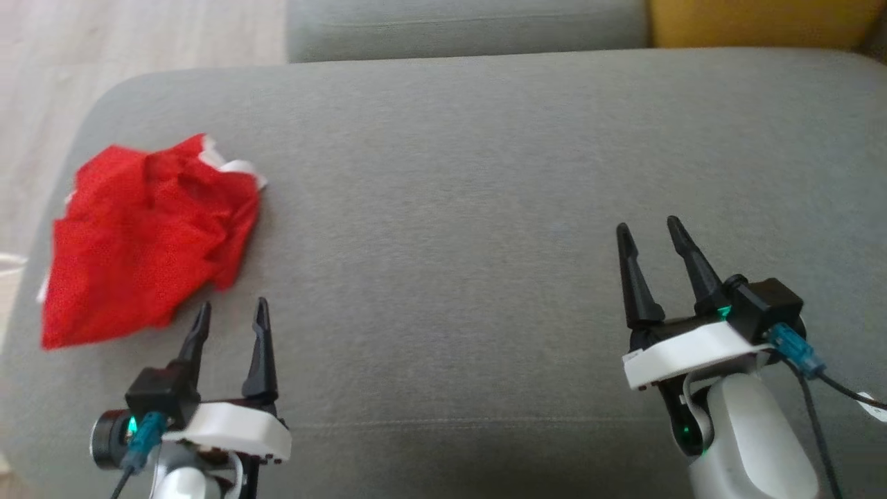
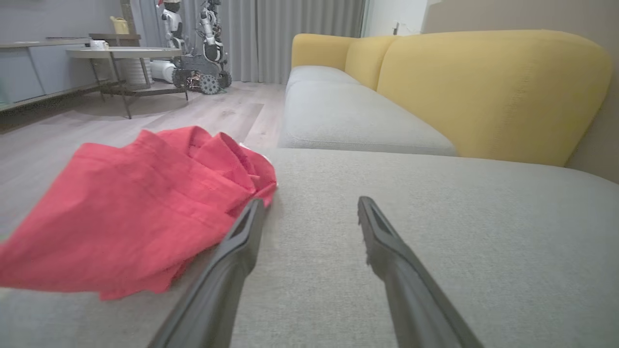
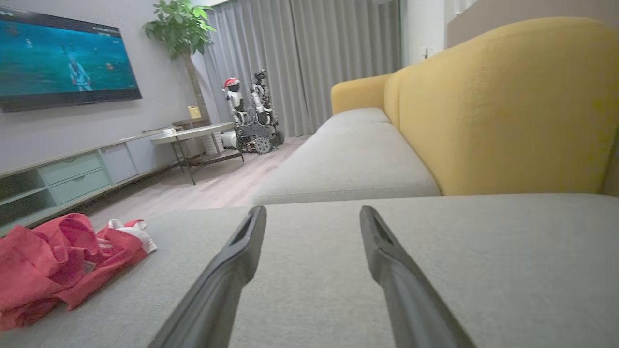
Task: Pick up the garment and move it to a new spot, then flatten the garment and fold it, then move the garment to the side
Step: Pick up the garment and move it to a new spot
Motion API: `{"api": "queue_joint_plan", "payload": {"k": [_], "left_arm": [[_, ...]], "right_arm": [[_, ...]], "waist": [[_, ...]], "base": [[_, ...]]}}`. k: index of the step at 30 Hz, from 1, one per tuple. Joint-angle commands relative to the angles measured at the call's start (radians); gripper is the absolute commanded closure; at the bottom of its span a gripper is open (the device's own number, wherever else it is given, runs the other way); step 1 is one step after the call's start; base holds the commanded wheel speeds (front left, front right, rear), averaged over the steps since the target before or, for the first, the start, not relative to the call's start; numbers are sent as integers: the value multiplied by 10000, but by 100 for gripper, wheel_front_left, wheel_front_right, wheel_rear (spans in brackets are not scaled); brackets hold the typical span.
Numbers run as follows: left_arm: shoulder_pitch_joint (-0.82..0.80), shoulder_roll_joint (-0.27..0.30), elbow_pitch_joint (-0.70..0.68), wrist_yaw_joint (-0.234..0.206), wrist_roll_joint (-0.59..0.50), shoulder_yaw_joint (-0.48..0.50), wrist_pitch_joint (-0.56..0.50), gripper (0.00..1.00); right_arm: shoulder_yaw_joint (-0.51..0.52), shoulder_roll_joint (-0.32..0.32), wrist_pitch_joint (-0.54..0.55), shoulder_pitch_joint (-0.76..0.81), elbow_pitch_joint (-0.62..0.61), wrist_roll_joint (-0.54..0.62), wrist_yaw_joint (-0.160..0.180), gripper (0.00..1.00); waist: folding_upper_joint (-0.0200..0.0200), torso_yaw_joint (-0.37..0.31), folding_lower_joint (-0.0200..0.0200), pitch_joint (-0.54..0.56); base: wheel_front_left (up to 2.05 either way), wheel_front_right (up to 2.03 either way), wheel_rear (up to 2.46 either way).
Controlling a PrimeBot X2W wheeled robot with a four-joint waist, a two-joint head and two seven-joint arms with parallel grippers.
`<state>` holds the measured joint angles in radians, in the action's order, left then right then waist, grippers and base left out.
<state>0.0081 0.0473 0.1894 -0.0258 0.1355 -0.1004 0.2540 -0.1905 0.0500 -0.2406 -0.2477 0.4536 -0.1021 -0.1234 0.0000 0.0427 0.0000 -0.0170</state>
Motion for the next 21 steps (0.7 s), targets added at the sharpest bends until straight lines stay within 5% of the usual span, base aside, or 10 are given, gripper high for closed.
{"api": "queue_joint_plan", "payload": {"k": [1,21], "left_arm": [[-500,31,-364,-26,-69,411,78,0],[282,30,-1133,0,-255,917,78,0]], "right_arm": [[-283,3,-122,-357,-298,25,-73,0],[-988,3,-117,-150,-131,-362,-73,0]], "waist": [[0,431,0,31],[0,3383,0,265]], "base": [[0,0,0],[0,0,0]]}}
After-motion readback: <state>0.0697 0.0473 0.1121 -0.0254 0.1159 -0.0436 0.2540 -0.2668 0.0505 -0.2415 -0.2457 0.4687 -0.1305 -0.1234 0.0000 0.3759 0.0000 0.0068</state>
